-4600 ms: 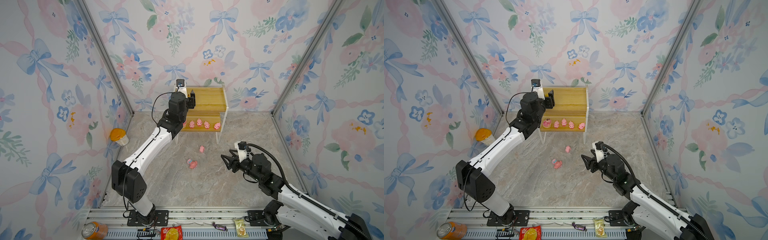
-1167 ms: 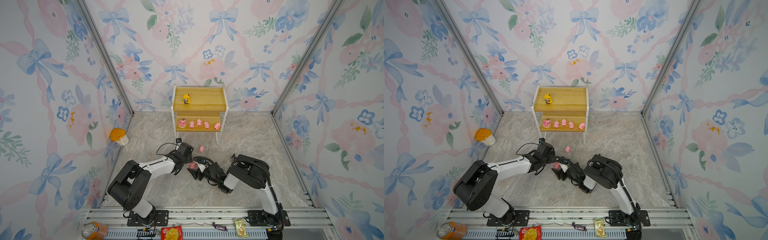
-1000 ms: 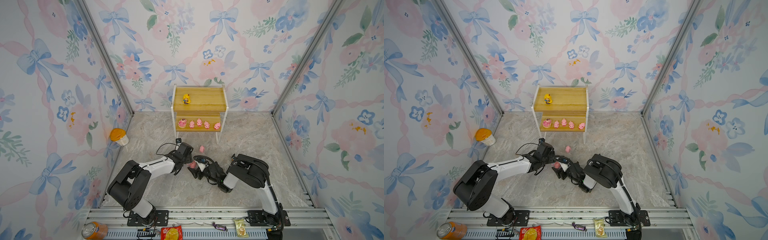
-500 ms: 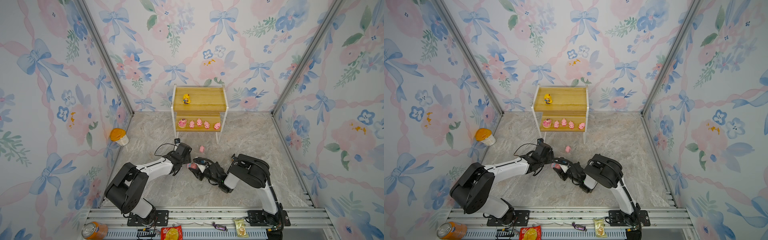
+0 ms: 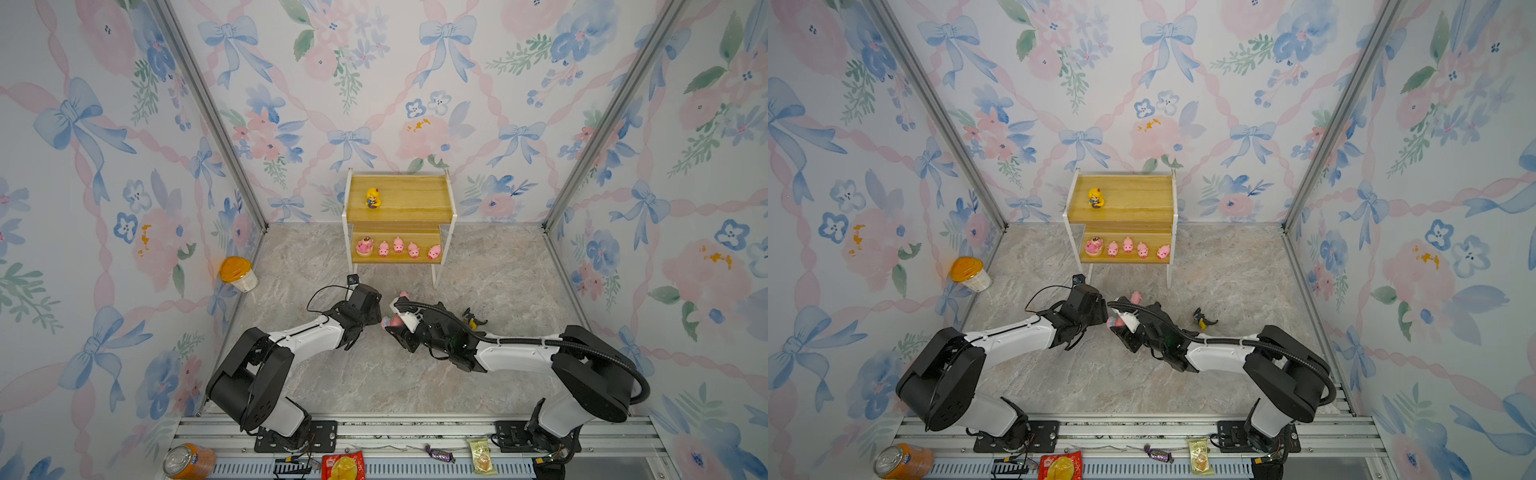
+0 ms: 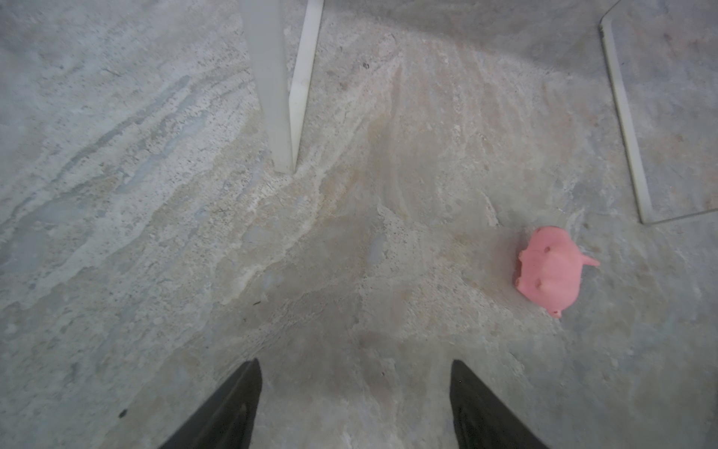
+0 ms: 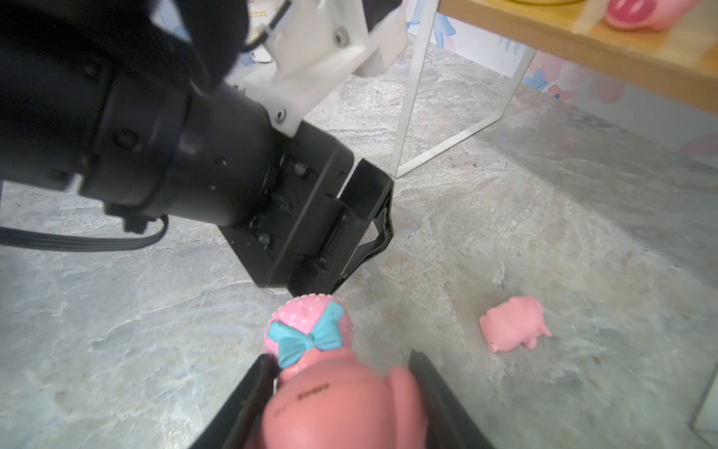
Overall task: Organize plastic toys on shelves
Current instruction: Pick up the plastic toy from the center of the table, then place the plastic toy at the center of the table.
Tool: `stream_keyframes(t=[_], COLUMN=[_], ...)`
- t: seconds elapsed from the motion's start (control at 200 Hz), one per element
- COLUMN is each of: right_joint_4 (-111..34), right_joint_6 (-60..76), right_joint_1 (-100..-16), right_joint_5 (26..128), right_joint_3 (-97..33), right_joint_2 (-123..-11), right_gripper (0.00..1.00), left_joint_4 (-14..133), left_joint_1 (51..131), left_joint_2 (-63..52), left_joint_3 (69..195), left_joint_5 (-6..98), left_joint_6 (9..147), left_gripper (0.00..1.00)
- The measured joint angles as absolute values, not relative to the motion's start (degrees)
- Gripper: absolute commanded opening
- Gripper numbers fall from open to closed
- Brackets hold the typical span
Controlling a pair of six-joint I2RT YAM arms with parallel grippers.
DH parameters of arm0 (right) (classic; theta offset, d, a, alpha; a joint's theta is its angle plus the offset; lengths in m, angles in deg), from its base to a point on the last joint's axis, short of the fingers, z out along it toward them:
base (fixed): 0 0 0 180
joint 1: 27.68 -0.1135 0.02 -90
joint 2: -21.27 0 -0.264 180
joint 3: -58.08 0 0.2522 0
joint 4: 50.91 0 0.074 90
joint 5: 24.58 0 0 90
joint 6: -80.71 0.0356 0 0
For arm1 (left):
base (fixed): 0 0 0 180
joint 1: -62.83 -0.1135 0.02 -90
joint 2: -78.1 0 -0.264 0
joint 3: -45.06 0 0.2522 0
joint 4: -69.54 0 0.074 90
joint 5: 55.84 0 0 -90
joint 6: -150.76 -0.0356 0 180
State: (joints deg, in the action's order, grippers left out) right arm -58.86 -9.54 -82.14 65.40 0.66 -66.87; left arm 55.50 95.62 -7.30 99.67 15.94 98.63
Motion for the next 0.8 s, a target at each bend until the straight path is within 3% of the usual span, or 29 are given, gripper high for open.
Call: stream_keyframes(t=[0.155, 0.435, 0.8], right_joint_4=[-37.6, -8.3, 3.3], right_joint_6=[-9.3, -7.9, -5.5], right_joint_1=[-82.0, -82.0, -81.0], right_joint_5=[64.6, 62.8, 57.6], right_joint_3=[-4.5, -15.0, -21.4], right_joint_2=[-60.7, -66.3, -77.1], right_gripper=[0.42, 0.41, 0.44], left_joint_4=[55.7, 56.6, 57.1], left_joint_1=[95.0, 93.6, 93.4], left_joint_2=[-6.3, -1.1, 6.0], left_joint_3=[99.1, 95.1, 90.1], left_joint_5=[16.2, 16.3, 16.3], left_joint_6=[98.3, 98.2, 98.7], left_gripper=[0.78, 0.77, 0.77])
